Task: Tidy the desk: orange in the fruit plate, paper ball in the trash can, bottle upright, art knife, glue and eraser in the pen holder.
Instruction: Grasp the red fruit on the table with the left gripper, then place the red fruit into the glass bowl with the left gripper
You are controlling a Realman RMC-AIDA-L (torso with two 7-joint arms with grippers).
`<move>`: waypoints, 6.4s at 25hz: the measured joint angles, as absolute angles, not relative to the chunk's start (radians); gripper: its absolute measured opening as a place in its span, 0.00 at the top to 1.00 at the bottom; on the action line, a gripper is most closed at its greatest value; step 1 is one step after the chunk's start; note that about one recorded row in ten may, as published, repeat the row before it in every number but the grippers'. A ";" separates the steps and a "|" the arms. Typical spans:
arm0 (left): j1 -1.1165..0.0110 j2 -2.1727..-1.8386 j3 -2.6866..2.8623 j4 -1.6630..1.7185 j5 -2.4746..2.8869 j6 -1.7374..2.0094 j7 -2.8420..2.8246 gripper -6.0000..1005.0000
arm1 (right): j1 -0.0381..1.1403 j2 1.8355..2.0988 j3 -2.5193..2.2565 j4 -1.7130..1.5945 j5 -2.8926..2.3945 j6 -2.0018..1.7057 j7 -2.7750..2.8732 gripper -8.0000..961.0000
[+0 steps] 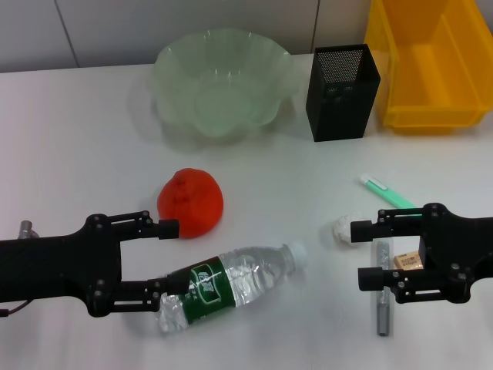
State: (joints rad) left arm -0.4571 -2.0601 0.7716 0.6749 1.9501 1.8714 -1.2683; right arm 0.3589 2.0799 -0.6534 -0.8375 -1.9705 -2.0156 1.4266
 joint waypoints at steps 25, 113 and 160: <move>-0.458 -2.061 0.769 0.676 1.949 1.852 -1.263 0.28 | 0.358 2.080 -0.653 -0.834 -1.971 -2.006 1.427 0.30; -0.426 -2.072 1.289 1.073 1.816 1.079 -1.442 0.85 | 0.276 2.063 -0.440 -0.728 -1.976 -1.753 1.351 0.31; -0.645 -2.080 1.495 0.689 1.138 0.628 -1.011 0.94 | 0.279 2.060 -0.442 -0.660 -1.984 -1.747 1.310 0.31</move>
